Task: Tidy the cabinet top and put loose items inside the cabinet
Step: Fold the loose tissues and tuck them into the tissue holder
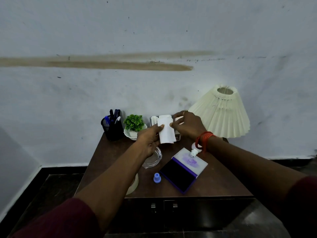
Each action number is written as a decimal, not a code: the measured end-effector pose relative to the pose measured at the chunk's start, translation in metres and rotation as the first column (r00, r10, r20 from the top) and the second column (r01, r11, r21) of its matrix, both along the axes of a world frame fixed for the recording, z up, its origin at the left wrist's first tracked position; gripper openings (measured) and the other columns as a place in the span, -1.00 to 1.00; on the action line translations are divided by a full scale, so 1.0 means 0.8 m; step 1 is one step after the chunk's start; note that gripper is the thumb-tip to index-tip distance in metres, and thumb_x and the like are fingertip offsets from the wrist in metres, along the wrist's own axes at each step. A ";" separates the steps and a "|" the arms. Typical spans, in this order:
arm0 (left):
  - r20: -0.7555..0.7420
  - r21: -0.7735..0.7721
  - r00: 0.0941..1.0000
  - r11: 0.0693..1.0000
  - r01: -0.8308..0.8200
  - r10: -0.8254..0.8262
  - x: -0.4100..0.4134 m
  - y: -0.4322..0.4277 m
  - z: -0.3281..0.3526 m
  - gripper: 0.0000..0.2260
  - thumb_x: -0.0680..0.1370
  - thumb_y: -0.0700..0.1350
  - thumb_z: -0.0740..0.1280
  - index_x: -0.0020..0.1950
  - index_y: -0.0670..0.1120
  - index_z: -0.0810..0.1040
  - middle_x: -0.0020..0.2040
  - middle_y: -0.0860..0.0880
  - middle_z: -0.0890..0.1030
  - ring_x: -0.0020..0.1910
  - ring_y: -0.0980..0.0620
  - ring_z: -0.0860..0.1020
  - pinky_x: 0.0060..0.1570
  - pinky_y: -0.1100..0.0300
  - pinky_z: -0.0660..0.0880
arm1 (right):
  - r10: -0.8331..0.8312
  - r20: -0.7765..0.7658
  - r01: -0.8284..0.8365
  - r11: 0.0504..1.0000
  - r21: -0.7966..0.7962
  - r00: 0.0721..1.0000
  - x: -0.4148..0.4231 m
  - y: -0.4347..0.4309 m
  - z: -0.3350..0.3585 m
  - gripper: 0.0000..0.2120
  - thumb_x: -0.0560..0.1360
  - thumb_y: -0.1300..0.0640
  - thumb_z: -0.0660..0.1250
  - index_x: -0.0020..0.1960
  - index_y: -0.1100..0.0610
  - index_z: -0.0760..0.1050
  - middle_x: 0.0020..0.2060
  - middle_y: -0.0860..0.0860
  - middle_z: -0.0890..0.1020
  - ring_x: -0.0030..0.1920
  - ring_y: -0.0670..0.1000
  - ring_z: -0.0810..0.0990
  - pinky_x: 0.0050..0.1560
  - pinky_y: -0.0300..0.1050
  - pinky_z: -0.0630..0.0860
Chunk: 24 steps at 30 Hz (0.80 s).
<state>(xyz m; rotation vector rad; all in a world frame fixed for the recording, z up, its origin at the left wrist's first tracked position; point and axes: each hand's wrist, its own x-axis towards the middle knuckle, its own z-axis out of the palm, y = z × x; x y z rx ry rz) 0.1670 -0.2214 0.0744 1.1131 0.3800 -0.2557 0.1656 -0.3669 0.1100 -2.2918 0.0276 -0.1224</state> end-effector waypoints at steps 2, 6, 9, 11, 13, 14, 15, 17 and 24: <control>0.031 0.019 1.000 1.000 -0.004 0.004 0.009 0.002 0.001 -0.69 0.52 -0.27 0.37 0.26 -0.23 0.53 0.05 -0.18 0.64 -0.13 -0.07 0.63 -0.30 0.09 0.62 | 0.032 0.024 -0.032 0.999 0.025 0.999 0.009 0.004 0.004 -0.65 0.42 0.06 0.40 0.19 0.09 0.52 -0.05 -0.03 0.65 -0.03 0.00 0.65 0.07 -0.17 0.54; 0.089 0.048 0.996 0.999 -0.016 0.011 0.030 0.002 0.009 -0.68 0.51 -0.31 0.37 0.26 -0.25 0.53 0.13 -0.23 0.62 -0.16 -0.08 0.64 -0.30 0.10 0.65 | 0.070 -0.071 -0.066 0.996 0.063 0.995 0.038 0.011 0.005 -0.57 0.43 0.08 0.38 0.29 0.08 0.44 0.05 0.02 0.63 -0.13 0.00 0.62 -0.08 -0.25 0.52; 0.143 0.083 0.989 0.996 -0.043 0.031 0.049 0.001 0.013 -0.71 0.50 -0.32 0.38 0.22 -0.27 0.53 0.09 -0.25 0.62 -0.18 -0.11 0.63 -0.32 0.09 0.65 | 0.063 -0.069 -0.059 0.996 0.060 0.996 0.059 0.012 0.002 -0.57 0.42 0.11 0.39 0.28 0.09 0.46 0.00 0.03 0.64 -0.03 0.00 0.61 -0.10 -0.22 0.52; 0.190 0.156 0.981 0.986 -0.055 0.024 0.060 0.001 0.012 -0.73 0.49 -0.32 0.40 0.18 -0.27 0.56 0.08 -0.26 0.63 -0.11 -0.17 0.64 -0.20 0.02 0.65 | 0.050 -0.038 -0.048 0.998 0.051 0.998 0.069 0.011 0.000 -0.58 0.40 0.13 0.41 0.25 0.12 0.50 -0.01 0.05 0.66 0.02 0.04 0.63 0.04 -0.09 0.57; 0.238 0.260 0.971 0.962 -0.078 0.015 0.069 0.002 0.009 -0.74 0.47 -0.30 0.43 0.15 -0.26 0.59 0.07 -0.27 0.65 -0.04 -0.21 0.64 -0.04 -0.06 0.62 | 0.024 -0.014 -0.023 0.998 0.061 1.000 0.077 0.009 -0.004 -0.61 0.37 0.15 0.43 0.19 0.14 0.54 -0.04 0.07 0.68 -0.02 0.07 0.66 0.08 0.02 0.60; 0.261 0.305 0.965 0.948 -0.094 0.011 0.073 0.003 0.008 -0.74 0.46 -0.29 0.44 0.14 -0.25 0.59 0.04 -0.26 0.66 -0.01 -0.21 0.65 0.01 -0.08 0.61 | 0.015 -0.007 -0.014 0.998 0.061 1.000 0.081 0.008 -0.006 -0.64 0.36 0.15 0.44 0.15 0.14 0.56 -0.07 0.06 0.68 -0.06 0.07 0.67 0.06 0.02 0.61; 0.286 0.343 0.958 0.933 -0.108 0.006 0.077 0.005 0.006 -0.74 0.45 -0.29 0.46 0.13 -0.25 0.60 0.01 -0.24 0.66 0.00 -0.21 0.65 0.03 -0.09 0.61 | 0.010 0.004 -0.011 0.999 0.042 1.000 0.083 0.007 -0.008 -0.69 0.35 0.14 0.45 0.08 0.12 0.58 -0.13 0.05 0.68 -0.10 0.06 0.67 0.04 0.00 0.61; 0.332 0.402 0.943 0.907 -0.125 -0.017 0.085 0.009 0.002 -0.77 0.43 -0.28 0.48 0.08 -0.24 0.61 -0.04 -0.23 0.67 -0.02 -0.20 0.66 0.03 -0.11 0.61 | 0.018 0.047 -0.014 0.997 -0.077 0.999 0.087 0.004 -0.012 -0.84 0.33 0.10 0.45 -0.10 0.04 0.57 -0.25 0.00 0.67 -0.16 0.05 0.66 0.02 -0.07 0.59; 0.395 0.656 0.897 0.744 -0.125 -0.198 0.103 0.022 -0.012 -0.78 0.41 -0.23 0.51 0.03 -0.24 0.64 -0.07 -0.21 0.69 -0.08 -0.12 0.67 -0.11 0.08 0.61 | 0.010 0.133 0.027 0.962 -0.273 0.991 0.098 0.006 -0.028 -0.76 0.36 0.10 0.40 0.02 0.12 0.61 -0.09 0.07 0.69 0.03 0.16 0.62 0.02 -0.09 0.54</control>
